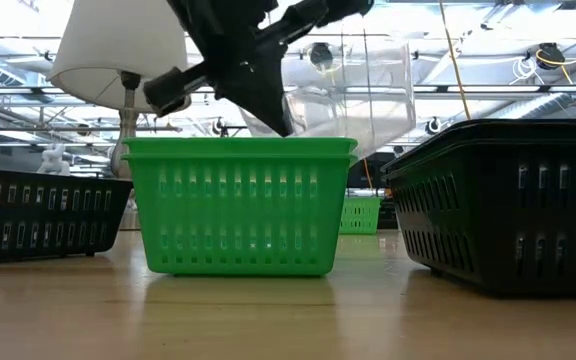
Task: Stack baskets by color
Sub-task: Stack the top left transparent bin on top of the bottom transparent bin
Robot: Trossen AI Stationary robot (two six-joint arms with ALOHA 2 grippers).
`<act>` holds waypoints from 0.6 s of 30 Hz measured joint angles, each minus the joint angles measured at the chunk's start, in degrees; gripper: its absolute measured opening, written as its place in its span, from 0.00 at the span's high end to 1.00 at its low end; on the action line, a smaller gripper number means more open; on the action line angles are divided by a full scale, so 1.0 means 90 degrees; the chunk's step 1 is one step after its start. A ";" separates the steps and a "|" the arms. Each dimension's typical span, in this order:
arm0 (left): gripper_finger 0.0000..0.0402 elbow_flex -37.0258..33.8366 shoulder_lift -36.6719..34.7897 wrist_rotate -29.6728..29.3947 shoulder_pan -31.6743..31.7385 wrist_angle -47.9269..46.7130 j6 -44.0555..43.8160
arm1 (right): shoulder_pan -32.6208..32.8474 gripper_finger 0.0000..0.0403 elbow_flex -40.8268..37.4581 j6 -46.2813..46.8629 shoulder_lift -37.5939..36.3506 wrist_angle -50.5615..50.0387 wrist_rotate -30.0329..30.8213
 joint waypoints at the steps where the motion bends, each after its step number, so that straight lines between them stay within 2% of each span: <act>1: 0.98 0.0035 0.0038 0.0001 0.0020 0.0001 0.0051 | -0.0149 0.75 0.0060 -0.0079 0.0073 -0.0092 -0.0028; 7: 0.99 0.0130 0.0173 0.0374 0.0244 -0.0023 0.0445 | -0.0861 0.75 0.0161 -0.0553 0.0259 -0.0162 -0.0664; 13: 0.99 0.0130 0.0173 0.0437 0.0514 0.0010 0.0605 | -0.1107 0.74 0.0091 -0.0922 0.0280 -0.0161 -0.0995; 18: 0.98 0.0130 0.0173 0.0548 0.0632 0.0002 0.0822 | -0.1109 0.65 -0.0051 -0.1301 0.0262 0.0051 -0.0909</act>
